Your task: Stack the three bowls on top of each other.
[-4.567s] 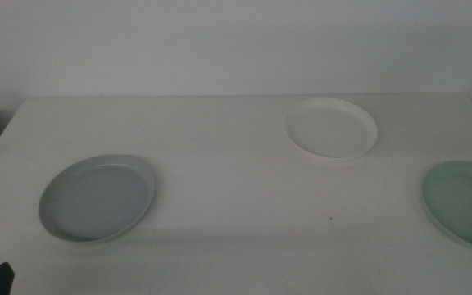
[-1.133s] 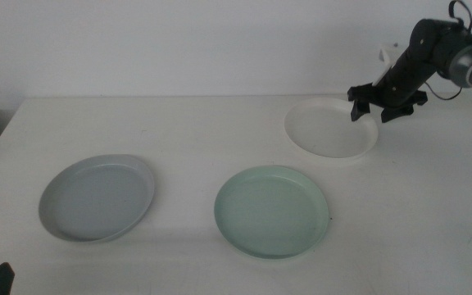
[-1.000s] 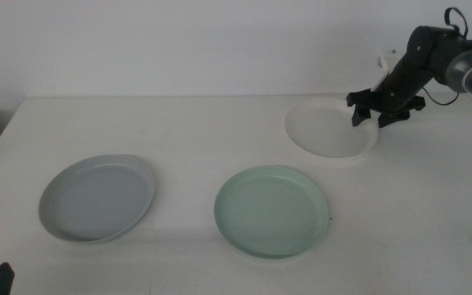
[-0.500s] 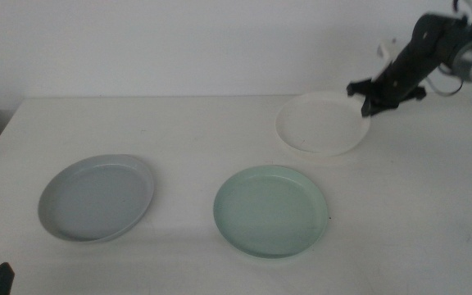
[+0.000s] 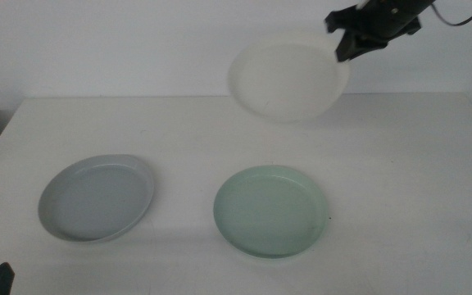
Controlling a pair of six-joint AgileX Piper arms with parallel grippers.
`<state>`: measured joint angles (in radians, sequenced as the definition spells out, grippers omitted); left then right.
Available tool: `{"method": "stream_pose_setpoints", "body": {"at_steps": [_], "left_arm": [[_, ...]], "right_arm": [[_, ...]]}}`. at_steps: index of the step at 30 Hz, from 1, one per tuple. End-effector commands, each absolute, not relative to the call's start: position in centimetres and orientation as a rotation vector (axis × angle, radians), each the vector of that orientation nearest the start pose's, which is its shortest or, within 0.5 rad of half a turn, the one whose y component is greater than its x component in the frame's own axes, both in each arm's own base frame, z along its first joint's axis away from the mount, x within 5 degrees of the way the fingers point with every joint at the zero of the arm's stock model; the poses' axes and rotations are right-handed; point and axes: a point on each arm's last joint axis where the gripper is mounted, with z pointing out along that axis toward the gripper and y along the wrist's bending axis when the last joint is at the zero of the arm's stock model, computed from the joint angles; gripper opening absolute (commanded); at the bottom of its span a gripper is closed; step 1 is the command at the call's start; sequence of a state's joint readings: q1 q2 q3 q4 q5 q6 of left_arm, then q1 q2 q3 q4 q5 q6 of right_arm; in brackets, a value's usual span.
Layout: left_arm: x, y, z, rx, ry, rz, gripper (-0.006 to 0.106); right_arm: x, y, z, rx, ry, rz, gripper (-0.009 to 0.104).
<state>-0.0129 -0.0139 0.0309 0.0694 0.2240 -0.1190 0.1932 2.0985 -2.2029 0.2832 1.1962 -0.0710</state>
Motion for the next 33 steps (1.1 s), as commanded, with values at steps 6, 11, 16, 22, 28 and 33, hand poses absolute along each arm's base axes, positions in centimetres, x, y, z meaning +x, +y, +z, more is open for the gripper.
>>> {"method": "stream_pose_setpoints", "body": {"at_steps": [6, 11, 16, 22, 28, 33], "left_arm": [[5.6, 0.0, 19.2, -0.045, 1.642, -0.055, 0.105], [5.6, 0.0, 19.2, -0.045, 1.642, -0.055, 0.105], [5.6, 0.0, 19.2, -0.045, 1.642, -0.055, 0.105], [5.6, 0.0, 19.2, -0.045, 1.642, -0.055, 0.105], [5.6, 0.0, 19.2, -0.045, 1.642, -0.055, 0.105], [5.6, 0.0, 19.2, -0.045, 1.642, -0.055, 0.105]], "right_arm": [[38.6, 14.1, 35.0, -0.369, 2.379, 0.446, -0.001], [35.1, 14.6, 30.6, -0.308, 2.381, 0.456, -0.001], [33.9, 14.4, 25.7, -0.244, 2.422, 0.434, -0.001], [33.4, 14.1, 22.8, -0.168, 2.420, 0.432, -0.001], [33.7, 14.3, 22.2, -0.142, 2.412, 0.440, -0.001], [34.0, 14.4, 21.0, -0.116, 2.453, 0.451, -0.001]]}}
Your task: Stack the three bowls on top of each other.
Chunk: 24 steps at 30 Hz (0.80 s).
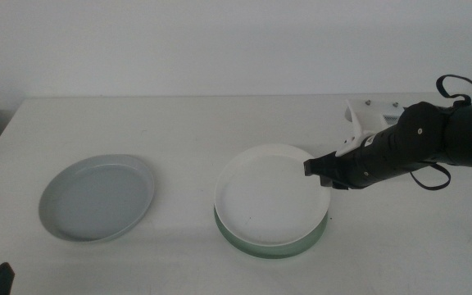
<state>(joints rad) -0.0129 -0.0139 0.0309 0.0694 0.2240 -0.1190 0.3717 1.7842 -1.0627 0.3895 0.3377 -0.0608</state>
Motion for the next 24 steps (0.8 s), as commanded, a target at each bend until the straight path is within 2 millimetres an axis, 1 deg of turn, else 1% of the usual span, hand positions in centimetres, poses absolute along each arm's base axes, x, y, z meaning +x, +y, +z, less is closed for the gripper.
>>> {"method": "stream_pose_setpoints", "body": {"at_steps": [1, 5, 8, 11, 14, 17, 20, 22, 24], "left_arm": [[5.6, 0.0, 19.2, -0.045, 1.642, -0.055, 0.105], [5.6, 0.0, 19.2, -0.045, 1.642, -0.055, 0.105], [5.6, 0.0, 19.2, -0.045, 1.642, -0.055, 0.105], [5.6, 0.0, 19.2, -0.045, 1.642, -0.055, 0.105], [5.6, 0.0, 19.2, -0.045, 1.642, -0.055, 0.105], [5.6, 0.0, 19.2, -0.045, 1.642, -0.055, 0.105], [5.6, 0.0, 19.2, -0.045, 1.642, -0.055, 0.105], [5.6, 0.0, 19.2, -0.045, 1.642, -0.055, 0.105], [5.6, 0.0, 19.2, -0.045, 1.642, -0.055, 0.105]], "right_arm": [[34.0, 14.4, 21.0, -0.116, 2.454, 0.452, -0.001], [34.0, 14.5, 21.0, -0.104, 2.456, 0.460, 0.000], [34.0, 14.5, 21.0, -0.096, 2.461, 0.466, 0.007], [33.9, 14.5, 21.0, -0.091, 2.470, 0.476, 0.016], [33.8, 14.5, 21.8, -0.097, 2.456, 0.485, 0.032], [33.6, 14.3, 23.7, -0.107, 2.438, 0.506, 0.048], [32.9, 13.7, 27.2, -0.199, 2.386, 0.501, 0.061], [31.6, 13.0, 30.0, -0.273, 2.320, 0.480, 0.064], [29.9, 12.0, 32.6, -0.346, 2.248, 0.440, 0.064]]}}
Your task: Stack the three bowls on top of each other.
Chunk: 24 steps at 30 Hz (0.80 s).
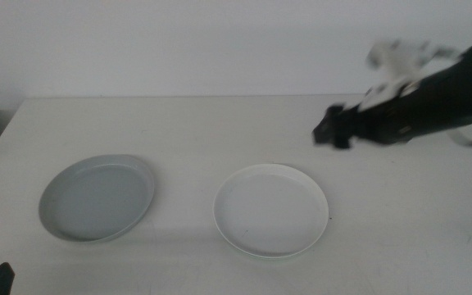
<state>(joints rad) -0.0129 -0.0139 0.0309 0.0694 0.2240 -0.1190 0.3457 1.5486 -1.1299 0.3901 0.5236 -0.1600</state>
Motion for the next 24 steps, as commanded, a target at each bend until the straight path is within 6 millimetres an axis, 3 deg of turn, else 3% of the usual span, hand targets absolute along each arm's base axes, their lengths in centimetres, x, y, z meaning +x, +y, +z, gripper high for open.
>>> {"method": "stream_pose_setpoints", "body": {"at_steps": [1, 4, 7, 11, 14, 18, 24], "left_arm": [[5.6, 0.0, 19.2, -0.045, 1.642, -0.055, 0.105], [5.6, 0.0, 19.2, -0.045, 1.642, -0.055, 0.105], [5.6, 0.0, 19.2, -0.045, 1.642, -0.055, 0.105], [5.6, 0.0, 19.2, -0.045, 1.642, -0.055, 0.105], [5.6, 0.0, 19.2, -0.045, 1.642, -0.055, 0.105], [5.6, 0.0, 19.2, -0.045, 1.642, -0.055, 0.105], [5.6, 0.0, 19.2, -0.045, 1.642, -0.055, 0.105]], "right_arm": [[28.7, 11.5, 34.0, -0.376, 2.204, 0.417, 0.064], [24.9, 9.7, 36.9, -0.403, 2.073, 0.362, 0.062], [20.5, 8.0, 38.4, -0.428, 1.969, 0.311, 0.060], [14.5, 5.9, 39.2, -0.461, 1.817, 0.263, 0.059], [11.6, 5.1, 38.9, -0.476, 1.747, 0.267, 0.059], [9.9, 4.6, 39.1, -0.477, 1.696, 0.276, 0.058], [9.7, 4.5, 39.8, -0.442, 1.637, 0.291, 0.058]]}}
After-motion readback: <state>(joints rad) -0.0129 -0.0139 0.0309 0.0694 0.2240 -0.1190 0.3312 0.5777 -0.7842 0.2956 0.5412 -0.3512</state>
